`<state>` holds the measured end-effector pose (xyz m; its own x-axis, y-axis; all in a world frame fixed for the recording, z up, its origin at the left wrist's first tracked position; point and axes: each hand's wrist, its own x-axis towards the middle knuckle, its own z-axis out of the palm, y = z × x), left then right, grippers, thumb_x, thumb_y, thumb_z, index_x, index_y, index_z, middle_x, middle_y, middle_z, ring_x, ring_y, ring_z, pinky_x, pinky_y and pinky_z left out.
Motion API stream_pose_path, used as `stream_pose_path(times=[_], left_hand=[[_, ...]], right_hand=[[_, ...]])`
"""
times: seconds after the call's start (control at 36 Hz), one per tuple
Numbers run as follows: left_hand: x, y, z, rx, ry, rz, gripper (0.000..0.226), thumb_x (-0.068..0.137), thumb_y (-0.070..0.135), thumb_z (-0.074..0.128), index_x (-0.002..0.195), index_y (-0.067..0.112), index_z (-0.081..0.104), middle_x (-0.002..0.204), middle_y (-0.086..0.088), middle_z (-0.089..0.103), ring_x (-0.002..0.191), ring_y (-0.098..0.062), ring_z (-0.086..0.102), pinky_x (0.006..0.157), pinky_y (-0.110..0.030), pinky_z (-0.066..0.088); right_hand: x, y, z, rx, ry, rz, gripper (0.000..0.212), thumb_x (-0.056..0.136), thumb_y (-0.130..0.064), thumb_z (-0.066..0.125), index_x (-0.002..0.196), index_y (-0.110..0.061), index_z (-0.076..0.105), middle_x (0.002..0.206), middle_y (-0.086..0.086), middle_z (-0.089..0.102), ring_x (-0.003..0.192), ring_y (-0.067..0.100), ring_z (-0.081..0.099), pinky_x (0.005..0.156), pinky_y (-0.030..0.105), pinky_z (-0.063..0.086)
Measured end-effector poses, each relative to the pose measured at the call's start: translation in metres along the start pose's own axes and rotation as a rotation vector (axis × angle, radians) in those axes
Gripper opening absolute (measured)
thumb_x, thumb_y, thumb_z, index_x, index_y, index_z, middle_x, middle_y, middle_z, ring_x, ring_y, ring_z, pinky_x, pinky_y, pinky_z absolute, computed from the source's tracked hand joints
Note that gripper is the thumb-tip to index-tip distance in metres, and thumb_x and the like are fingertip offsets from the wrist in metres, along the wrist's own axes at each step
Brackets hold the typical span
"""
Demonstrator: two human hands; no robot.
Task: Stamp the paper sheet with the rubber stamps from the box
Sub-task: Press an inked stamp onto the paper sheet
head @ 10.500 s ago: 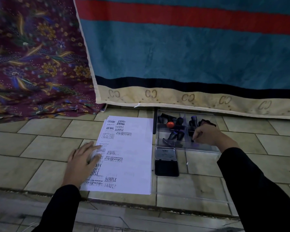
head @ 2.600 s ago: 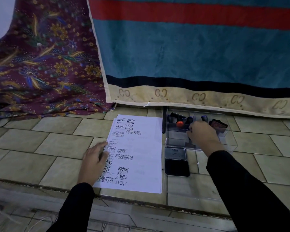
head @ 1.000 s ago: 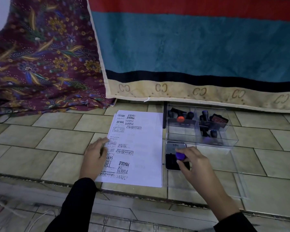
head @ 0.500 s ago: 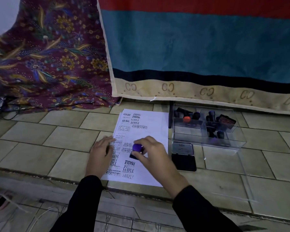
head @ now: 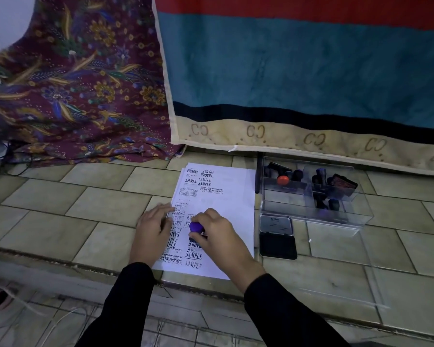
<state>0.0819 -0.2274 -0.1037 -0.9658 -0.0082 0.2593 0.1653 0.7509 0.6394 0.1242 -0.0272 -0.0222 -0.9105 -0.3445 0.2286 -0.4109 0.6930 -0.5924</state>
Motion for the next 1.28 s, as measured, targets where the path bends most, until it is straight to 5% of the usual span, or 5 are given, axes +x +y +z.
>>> stream_pose_path(times=[0.28, 0.64, 0.78, 1.06, 1.28], left_hand=[[0.000, 0.001, -0.001, -0.009, -0.003, -0.009, 0.037, 0.091, 0.030, 0.044, 0.120, 0.020, 0.065, 0.129, 0.002, 0.063, 0.126, -0.024, 0.052, 0.107, -0.052, 0.039], [-0.001, 0.005, -0.002, -0.018, -0.002, -0.014, 0.034, 0.091, 0.026, 0.046, 0.119, 0.020, 0.066, 0.128, 0.003, 0.063, 0.127, -0.022, 0.051, 0.108, -0.051, 0.039], [-0.001, 0.006, -0.002, -0.007, 0.000, -0.012, 0.035, 0.091, 0.025, 0.046, 0.119, 0.018, 0.066, 0.128, 0.000, 0.064, 0.126, -0.024, 0.052, 0.108, -0.052, 0.038], [-0.002, 0.007, -0.001, 0.009, -0.002, -0.005, 0.037, 0.091, 0.025, 0.044, 0.120, 0.015, 0.065, 0.129, -0.002, 0.063, 0.127, -0.024, 0.051, 0.110, -0.047, 0.037], [-0.003, 0.005, -0.001, 0.010, -0.001, 0.010, 0.031, 0.095, 0.018, 0.048, 0.120, 0.016, 0.064, 0.129, 0.000, 0.063, 0.128, -0.023, 0.050, 0.109, -0.047, 0.038]], right_hand=[[0.002, 0.003, 0.000, 0.069, 0.045, 0.023, 0.024, 0.089, -0.024, 0.060, 0.111, -0.014, 0.058, 0.103, 0.002, 0.053, 0.083, 0.019, 0.059, 0.076, 0.033, 0.053], [-0.065, 0.059, -0.095, 0.145, 0.438, 0.207, 0.024, 0.080, -0.011, 0.070, 0.101, -0.021, 0.066, 0.092, -0.008, 0.062, 0.081, 0.001, 0.060, 0.069, 0.007, 0.047], [-0.088, 0.072, -0.092, 0.028, 0.385, 0.188, 0.023, 0.078, -0.012, 0.073, 0.099, -0.019, 0.067, 0.086, -0.008, 0.060, 0.074, 0.004, 0.059, 0.069, 0.016, 0.048], [-0.098, 0.079, -0.085, -0.077, 0.297, 0.137, 0.027, 0.076, -0.008, 0.075, 0.102, -0.012, 0.067, 0.087, -0.012, 0.052, 0.083, -0.017, 0.046, 0.076, -0.003, 0.034], [-0.095, 0.077, -0.087, -0.084, 0.267, 0.171, 0.026, 0.076, -0.012, 0.075, 0.100, -0.013, 0.068, 0.088, -0.011, 0.056, 0.072, 0.000, 0.053, 0.075, 0.000, 0.038]])
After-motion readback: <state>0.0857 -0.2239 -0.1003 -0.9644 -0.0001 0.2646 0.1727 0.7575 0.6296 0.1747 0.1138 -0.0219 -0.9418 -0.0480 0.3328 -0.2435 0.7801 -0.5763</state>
